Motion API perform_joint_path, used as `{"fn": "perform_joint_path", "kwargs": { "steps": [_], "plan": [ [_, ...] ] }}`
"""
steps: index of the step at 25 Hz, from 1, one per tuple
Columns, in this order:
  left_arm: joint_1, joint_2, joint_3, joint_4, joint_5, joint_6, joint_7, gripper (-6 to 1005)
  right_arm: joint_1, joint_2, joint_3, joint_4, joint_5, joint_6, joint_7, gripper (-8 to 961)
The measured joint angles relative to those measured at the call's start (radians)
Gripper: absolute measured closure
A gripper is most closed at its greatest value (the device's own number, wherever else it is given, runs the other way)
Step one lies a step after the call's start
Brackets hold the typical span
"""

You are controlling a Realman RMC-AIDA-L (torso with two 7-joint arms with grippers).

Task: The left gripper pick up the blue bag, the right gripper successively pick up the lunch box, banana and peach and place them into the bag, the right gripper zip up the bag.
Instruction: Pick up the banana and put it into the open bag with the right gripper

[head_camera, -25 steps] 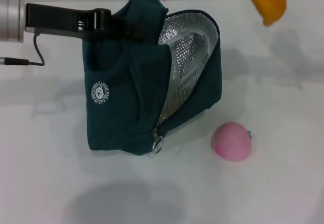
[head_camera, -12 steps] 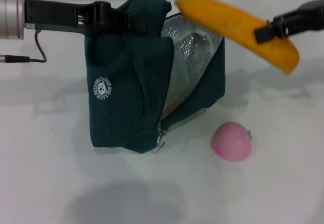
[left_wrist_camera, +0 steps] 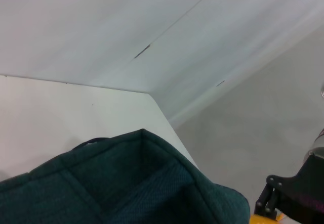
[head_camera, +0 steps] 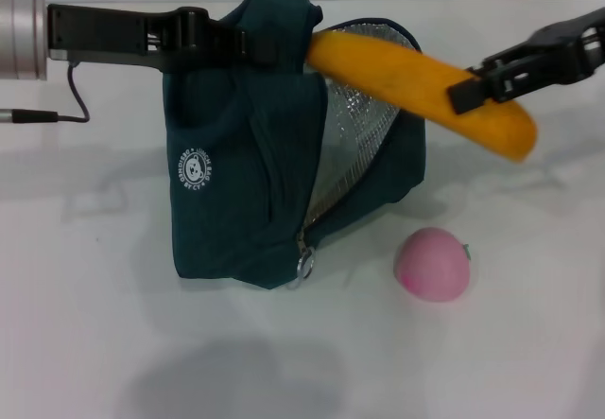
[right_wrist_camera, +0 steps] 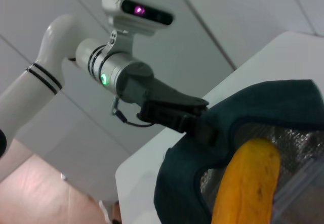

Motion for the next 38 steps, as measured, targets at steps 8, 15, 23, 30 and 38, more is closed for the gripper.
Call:
{"fn": "perform_joint_path", "kwargs": {
  "steps": [8,15,23,30,38],
  "plan": [
    [-0.005,-0.003,0.005,0.000,-0.006,0.004,0.008,958,0.070,0.056,-0.009,-0.001,-0.102,0.021,0.002,473],
    [0.000,-0.003,0.006,0.000,-0.021,0.009,0.016,957,0.096,0.070,-0.022,-0.002,-0.118,0.060,0.002,456],
    [0.000,-0.004,0.008,-0.025,-0.027,0.015,0.034,957,0.134,0.098,-0.053,-0.003,-0.119,0.105,0.000,436],
    [0.000,-0.005,0.008,-0.028,-0.028,0.023,0.035,957,0.167,0.111,-0.074,0.007,-0.158,0.154,0.027,418],
    [0.001,-0.004,0.008,-0.037,-0.028,0.023,0.039,957,0.162,0.119,-0.065,-0.035,-0.156,0.141,0.027,398]
  ]
}}
